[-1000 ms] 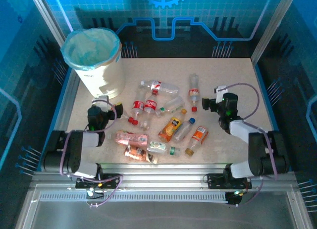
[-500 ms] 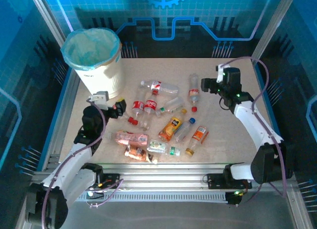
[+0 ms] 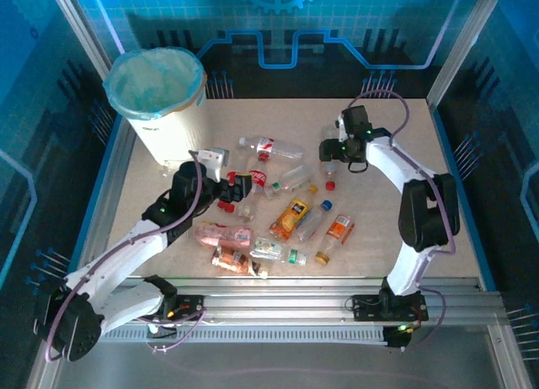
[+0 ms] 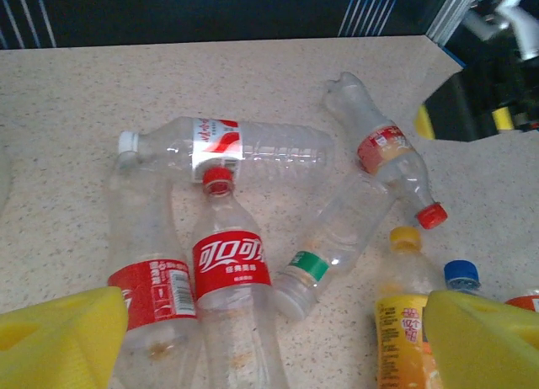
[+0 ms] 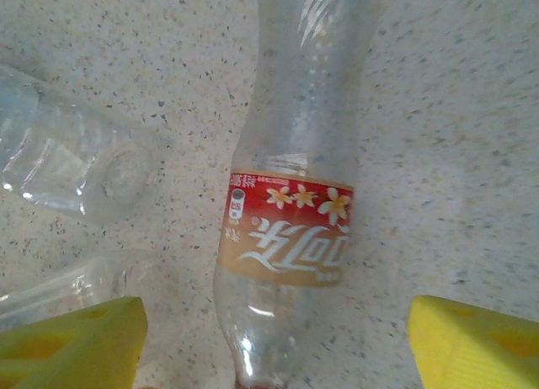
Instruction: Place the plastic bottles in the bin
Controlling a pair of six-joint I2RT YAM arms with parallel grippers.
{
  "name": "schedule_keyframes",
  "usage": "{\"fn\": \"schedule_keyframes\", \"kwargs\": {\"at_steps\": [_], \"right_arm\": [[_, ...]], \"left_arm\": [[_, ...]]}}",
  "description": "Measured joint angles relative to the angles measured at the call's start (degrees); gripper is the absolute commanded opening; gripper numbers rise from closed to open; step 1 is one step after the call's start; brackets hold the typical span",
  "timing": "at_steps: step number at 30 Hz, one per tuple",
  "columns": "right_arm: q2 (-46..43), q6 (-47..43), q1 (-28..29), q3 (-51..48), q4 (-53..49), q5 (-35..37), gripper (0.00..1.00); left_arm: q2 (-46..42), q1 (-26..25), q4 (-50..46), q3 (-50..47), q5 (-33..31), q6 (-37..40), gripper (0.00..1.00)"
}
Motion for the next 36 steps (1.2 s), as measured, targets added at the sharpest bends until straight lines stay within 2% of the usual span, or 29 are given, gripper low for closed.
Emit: {"fn": "schedule_keyframes", "kwargs": {"at_steps": [9, 14, 19, 23, 31, 36], "right_arm": [[9.7, 1.6, 0.5, 6.1, -2.6, -0.2, 0.78], [13.2, 1.8, 0.5, 8.7, -3.4, -0.1, 0.67], [14.4, 1.7, 0.5, 10.4, -3.8, -0.1, 0.66], [14.6, 1.9, 0.5, 10.6, -3.8, -0.2, 0.55], [12.8, 1.5, 0.5, 9.1, -3.9, -0.5, 0.54], [3.2, 0.4, 0.7, 5.3, -4.9, -0.5, 0.53]], "left_arm": [[4.4, -0.3, -1.5, 2.0, 1.6, 0.0, 0.94], [5.6, -0.3, -2.6, 3.5, 2.1, 0.0, 0.94], [5.7, -0.3, -3.3, 4.7, 2.6, 0.0, 0.95], [5.7, -0.3, -4.4, 5.3, 3.1, -0.1, 0.95], [5.8, -0.3, -10.4, 11.2, 3.4, -1.7, 0.99], [6.0, -0.3, -18.4, 22.3, 2.3, -2.6, 0.99]]}}
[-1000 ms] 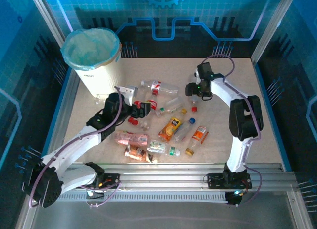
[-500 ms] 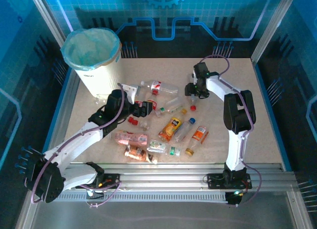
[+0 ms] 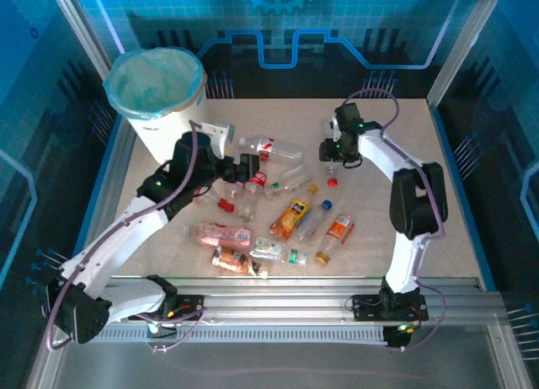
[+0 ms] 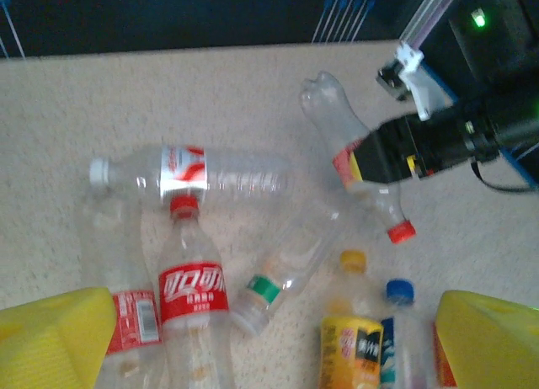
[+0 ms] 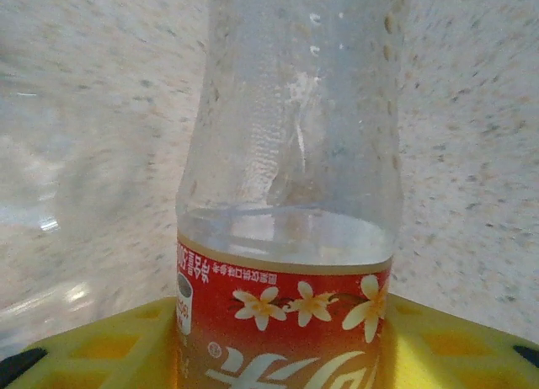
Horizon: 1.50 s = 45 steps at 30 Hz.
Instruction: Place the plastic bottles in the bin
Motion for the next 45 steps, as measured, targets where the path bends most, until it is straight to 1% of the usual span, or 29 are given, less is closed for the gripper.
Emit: {"fn": "schedule_keyframes", "kwargs": {"at_steps": [2, 5, 9, 12, 15, 20, 28, 31, 36, 39, 41, 42, 45], "right_arm": [[-5.9, -0.8, 0.6, -1.6, 0.1, -0.2, 0.53], [-16.0, -2.4, 3.1, -4.6, 1.3, -2.0, 0.52], [-29.1, -5.2, 10.0, -10.2, 5.5, -8.0, 0.5], [-35.8, -6.0, 15.7, -14.9, 8.3, -12.2, 0.5], [-40.1, -6.2, 21.5, -18.6, 10.1, -13.8, 0.5], [-44.6, -6.2, 29.4, -22.9, 12.3, -14.2, 0.5], [-49.2, -4.6, 36.5, -27.6, 15.9, -11.7, 0.51], [-49.7, -4.2, 38.7, -28.4, 16.5, -10.5, 0.51], [-49.8, -4.2, 40.8, -28.9, 16.8, -8.8, 0.53], [-50.3, -4.1, 41.0, -29.4, 16.8, -8.0, 0.59], [-51.0, -4.0, 41.2, -29.9, 17.3, -7.4, 0.62], [-51.5, -3.9, 41.2, -30.1, 17.7, -7.2, 0.65], [-52.4, -3.3, 41.2, -30.1, 18.0, -6.7, 0.81]], "left_arm": [[0.0, 0.0, -1.9, 4.0, 0.3, -0.9, 0.99], [-0.3, 0.0, -3.1, 7.9, 3.2, -3.5, 0.99], [-0.7, 0.0, -3.2, 9.0, 10.1, -8.3, 0.99], [-1.0, 0.0, -2.6, 9.0, 14.7, -11.7, 0.99], [-1.9, 0.0, -2.4, 9.0, 17.3, -13.9, 0.99], [-5.1, 0.0, -1.7, 6.5, 19.7, -16.3, 0.99], [-9.2, 0.0, -1.4, 1.0, 20.8, -18.4, 0.97], [-9.9, -0.1, -0.6, -0.6, 22.0, -19.4, 0.93], [-10.1, -0.8, 0.5, -1.4, 23.3, -20.8, 0.76], [-10.6, -0.9, 0.7, -1.4, 23.2, -21.1, 0.63], [-11.0, -1.2, 0.7, -1.4, 23.0, -21.6, 0.61], [-11.3, -1.2, 0.7, -1.4, 22.9, -21.9, 0.6], [-11.8, -1.2, 1.0, -1.4, 22.2, -22.2, 0.6]]}}
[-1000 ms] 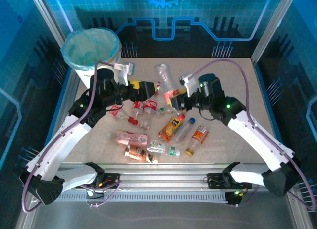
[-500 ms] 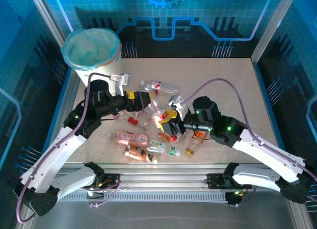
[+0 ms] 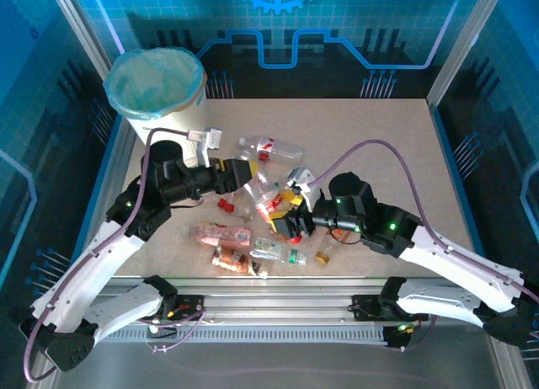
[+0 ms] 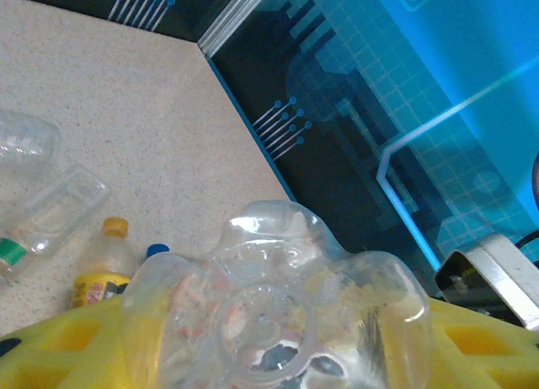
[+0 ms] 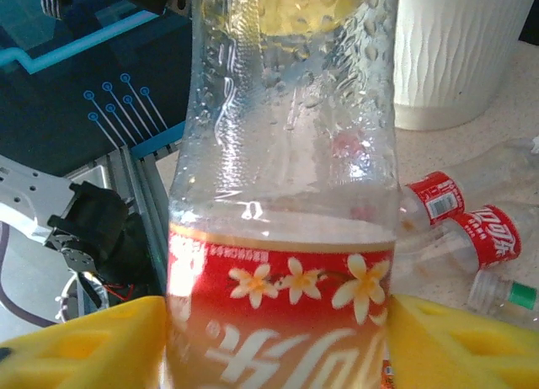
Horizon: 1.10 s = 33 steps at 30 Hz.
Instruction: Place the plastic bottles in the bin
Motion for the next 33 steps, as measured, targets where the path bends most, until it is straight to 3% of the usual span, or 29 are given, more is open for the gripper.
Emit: {"fn": "schedule_keyframes", "kwargs": {"at_steps": [3, 7, 12, 21, 28, 33], "right_arm": [[-0.4, 0.2, 0.0, 0.4, -0.1, 1.2, 0.92], [0.0, 0.0, 0.0, 3.5, -2.4, 4.2, 0.96], [0.2, -0.8, 0.0, 9.7, -4.8, 10.3, 1.0], [7.1, -3.1, -0.6, 20.2, -6.9, 13.1, 0.99], [19.1, -3.8, -0.9, 28.9, -8.7, 9.4, 0.97], [26.9, -5.1, -1.0, 35.6, -10.7, 6.2, 0.96]], "left_arm": [[-0.1, 0.1, -0.7, 0.5, -2.6, 0.4, 0.6], [1.2, 0.1, -5.4, 6.1, -7.9, 3.8, 0.6], [8.2, 2.7, -13.6, 26.8, -17.6, 13.1, 0.58], [24.3, 22.3, -20.2, 55.3, -22.3, 22.4, 0.58], [36.0, 35.1, -21.9, 62.1, -23.3, 23.5, 0.57], [41.4, 42.7, -21.5, 64.3, -20.5, 18.8, 0.56]]}}
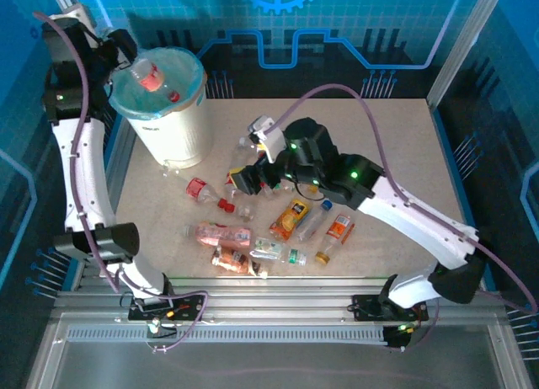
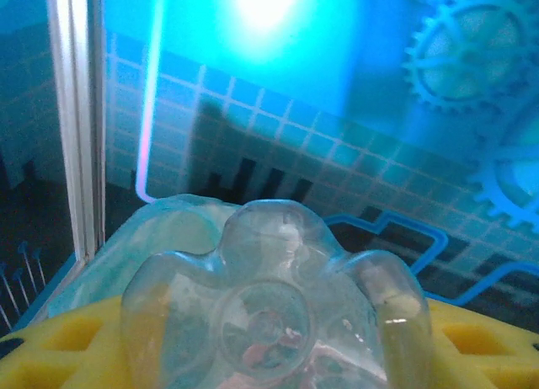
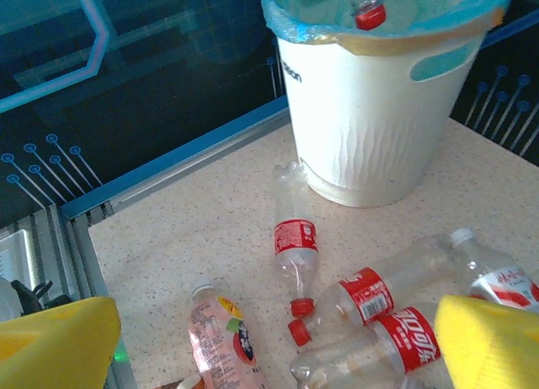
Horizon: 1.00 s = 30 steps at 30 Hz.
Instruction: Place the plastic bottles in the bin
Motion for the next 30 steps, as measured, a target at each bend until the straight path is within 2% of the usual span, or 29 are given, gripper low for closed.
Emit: {"fn": "schedule_keyframes", "kwargs": {"at_steps": [4, 12, 30], "right_arm": [[4.3, -0.6, -0.1, 4.1, -0.9, -2.6, 0.95], [8.9, -0.8, -0.2, 5.8, -1.6, -5.7, 0.95], [16.0, -2.1, -0.3, 10.4, -4.8, -6.4, 0.94]], "left_arm": [[1.9, 3.3, 1.4, 1.0, 2.4, -3.8, 0.56], [4.0, 3.5, 8.7, 1.4, 4.6, -5.0, 0.56], [20.4, -4.6, 8.6, 3.9, 3.2, 9.9, 0.61]]}}
